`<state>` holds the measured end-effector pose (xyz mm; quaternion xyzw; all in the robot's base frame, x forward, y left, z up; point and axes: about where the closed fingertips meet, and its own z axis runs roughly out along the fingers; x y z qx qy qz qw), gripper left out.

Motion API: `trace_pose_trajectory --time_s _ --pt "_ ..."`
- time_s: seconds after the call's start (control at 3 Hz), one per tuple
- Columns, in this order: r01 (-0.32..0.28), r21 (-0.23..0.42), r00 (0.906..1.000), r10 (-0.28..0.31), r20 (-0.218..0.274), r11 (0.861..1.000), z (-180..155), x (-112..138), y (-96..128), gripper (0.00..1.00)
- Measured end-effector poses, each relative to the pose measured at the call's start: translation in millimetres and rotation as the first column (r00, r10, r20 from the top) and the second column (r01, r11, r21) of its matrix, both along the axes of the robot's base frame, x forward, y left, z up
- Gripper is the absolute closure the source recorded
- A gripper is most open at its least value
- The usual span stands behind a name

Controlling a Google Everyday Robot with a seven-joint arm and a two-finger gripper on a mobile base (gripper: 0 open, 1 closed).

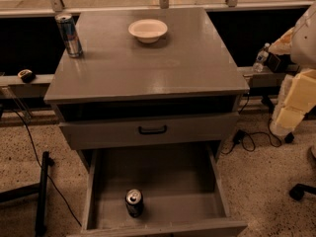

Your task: Pick pepsi can from middle drawer and place on counter

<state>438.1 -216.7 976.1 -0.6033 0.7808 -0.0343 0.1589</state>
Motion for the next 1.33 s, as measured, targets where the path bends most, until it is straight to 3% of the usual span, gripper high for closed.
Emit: trace_pose_trajectory --time_s 0.33,0.67,1.0,1.33 --pt "0.0 0.0 1.0 0.0 0.0 1.0 0 0 0 0.0" --pt "-0.009 0.08 0.9999 0.008 0.014 0.997 -17 3 11 0.0" --pt "-0.072 0.316 0.9971 0.076 -0.001 0.946 -95 -20 66 0.0" --pt "-0.146 0.481 0.9875 0.156 0.018 0.865 -157 -40 122 0.0"
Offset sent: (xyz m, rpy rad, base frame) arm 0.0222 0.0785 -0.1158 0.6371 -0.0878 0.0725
